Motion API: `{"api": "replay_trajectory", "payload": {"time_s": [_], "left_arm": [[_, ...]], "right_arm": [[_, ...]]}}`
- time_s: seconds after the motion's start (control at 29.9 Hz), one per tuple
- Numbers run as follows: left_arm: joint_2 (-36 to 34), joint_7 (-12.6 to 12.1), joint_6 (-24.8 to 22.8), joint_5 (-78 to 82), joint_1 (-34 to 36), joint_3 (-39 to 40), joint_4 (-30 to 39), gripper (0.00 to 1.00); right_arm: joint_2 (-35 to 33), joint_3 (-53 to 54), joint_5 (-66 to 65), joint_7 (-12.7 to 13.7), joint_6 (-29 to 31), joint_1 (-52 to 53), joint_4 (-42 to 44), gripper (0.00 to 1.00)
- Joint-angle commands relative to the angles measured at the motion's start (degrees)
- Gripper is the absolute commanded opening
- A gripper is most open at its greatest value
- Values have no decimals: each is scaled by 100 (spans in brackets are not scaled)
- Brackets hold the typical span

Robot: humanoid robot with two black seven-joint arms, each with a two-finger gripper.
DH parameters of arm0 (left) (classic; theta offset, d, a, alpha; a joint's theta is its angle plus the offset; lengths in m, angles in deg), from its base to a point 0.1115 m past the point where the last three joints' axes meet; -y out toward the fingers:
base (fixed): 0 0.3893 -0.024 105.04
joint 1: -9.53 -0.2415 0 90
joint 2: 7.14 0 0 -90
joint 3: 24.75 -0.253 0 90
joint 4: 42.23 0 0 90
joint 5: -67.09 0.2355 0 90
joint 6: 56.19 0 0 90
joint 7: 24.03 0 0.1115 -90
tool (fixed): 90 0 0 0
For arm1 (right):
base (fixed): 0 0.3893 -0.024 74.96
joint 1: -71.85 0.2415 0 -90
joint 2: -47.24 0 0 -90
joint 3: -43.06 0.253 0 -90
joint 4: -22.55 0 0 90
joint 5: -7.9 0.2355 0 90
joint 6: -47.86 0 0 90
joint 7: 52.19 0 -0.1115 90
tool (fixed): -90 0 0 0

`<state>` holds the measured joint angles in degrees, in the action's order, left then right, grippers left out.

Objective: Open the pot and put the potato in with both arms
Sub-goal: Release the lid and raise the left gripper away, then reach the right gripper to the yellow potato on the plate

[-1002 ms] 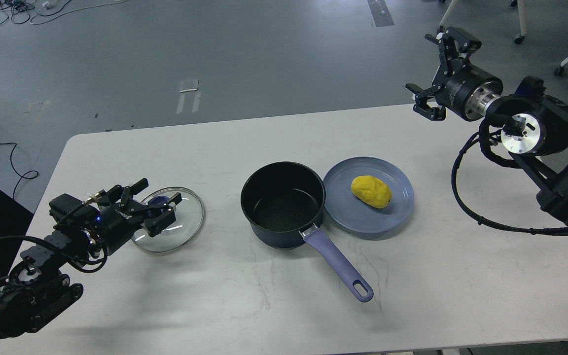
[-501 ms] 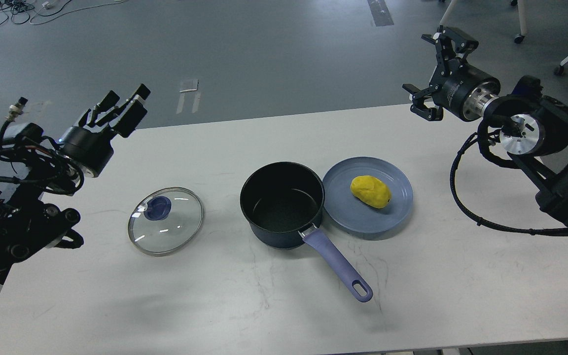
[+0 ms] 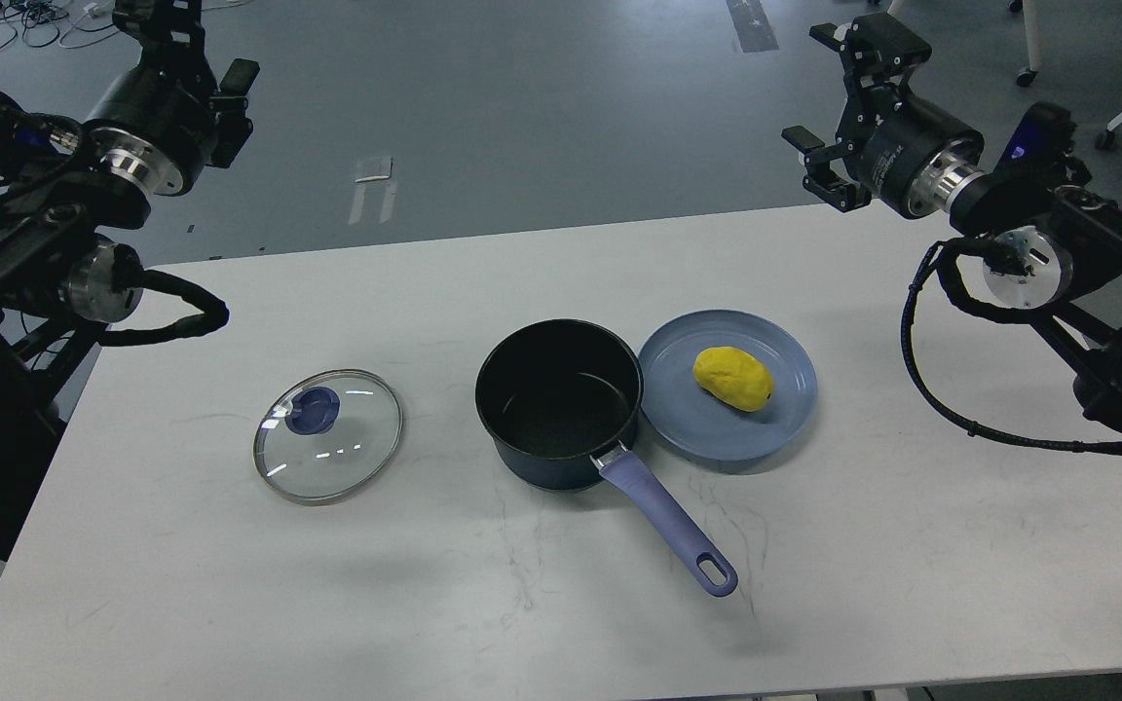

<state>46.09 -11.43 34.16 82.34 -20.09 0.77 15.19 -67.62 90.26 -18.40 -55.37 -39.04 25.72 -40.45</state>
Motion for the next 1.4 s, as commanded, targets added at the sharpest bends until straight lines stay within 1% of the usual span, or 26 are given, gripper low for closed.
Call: {"api": "replay_trajectory", "payload": {"time_s": [0.0, 0.03, 0.07, 0.1, 0.13, 0.2, 0.23, 0.3, 0.33, 0.4, 0.47, 0.6, 0.63, 0.67, 0.73, 0.84, 0.9, 1.04, 1.17, 1.27, 1.37], "left_arm": [[99, -591, -430, -407, -44, 225, 6, 99], [134, -853, -535, -696, -70, 261, 6, 99], [196, -1013, -562, -969, -123, 270, 6, 99], [231, -1049, -571, -1041, -141, 278, 6, 99], [275, -1058, -580, -1120, -185, 313, 6, 99], [310, -1049, -589, -1129, -255, 392, -3, 99], [354, -1041, -580, -1129, -351, 488, 6, 99], [398, -997, -563, -1068, -510, 525, 6, 99], [398, -953, -545, -1042, -580, 446, 15, 99], [372, -944, -580, -1042, -633, 437, 24, 99], [311, -944, -589, -1042, -738, 428, 24, 99], [293, -935, -791, -1042, -818, 437, 32, 99], [249, -944, -861, -1042, -853, 437, 76, 99], [232, -953, -896, -1042, -870, 445, 120, 99], [187, -1014, -940, -1050, -914, 437, 321, 99], [257, -1032, -923, -1059, -923, 489, 393, 99], [354, -1032, -923, -1094, -984, 533, 384, 99], [451, -1006, -958, -1112, -1055, 595, 366, 99], [469, -962, -958, -1059, -1099, 595, 331, 99], [469, -953, -958, -1042, -1143, 577, 323, 99], [460, -944, -949, -998, -1187, 533, 322, 99]], "right_arm": [[-53, -175, -445, -209, -2, 78, -28, 100], [-71, -228, -715, -297, -2, 78, -37, 100], [-71, -298, -1057, -393, -2, 78, -37, 100], [-71, -333, -1226, -455, -11, 78, -37, 100], [-71, -447, -1585, -595, -11, 78, -37, 100], [-80, -579, -1956, -736, -11, 78, -37, 100], [-115, -728, -2314, -859, -20, 87, -37, 100], [-141, -931, -2913, -1026, -108, 174, 16, 100], [-159, -1071, -3333, -1157, -195, 253, 86, 100], [-185, -1256, -3757, -1272, -327, 315, 200, 100], [-299, -1833, -4450, -1369, -625, 403, 297, 100], [-528, -2775, -5173, -1519, -1056, 517, 350, 100], [-598, -3195, -5487, -1641, -1179, 639, 367, 100], [-624, -3399, -5656, -1694, -1215, 702, 394, 100], [-686, -4145, -6052, -1887, -1259, 1035, 586, 100], [-686, -4647, -6053, -2098, -1268, 1281, 614, 100], [-686, -4824, -6053, -2134, -1268, 1326, 614, 100], [-669, -4965, -6115, -2117, -1277, 1300, 710, 100], [-485, -5036, -6115, -2099, -1277, 1230, 1211, 100], [-387, -5211, -6115, -2108, -1286, 1229, 1255, 100], [-352, -5413, -6115, -2108, -1391, 1229, 1264, 97]]}}
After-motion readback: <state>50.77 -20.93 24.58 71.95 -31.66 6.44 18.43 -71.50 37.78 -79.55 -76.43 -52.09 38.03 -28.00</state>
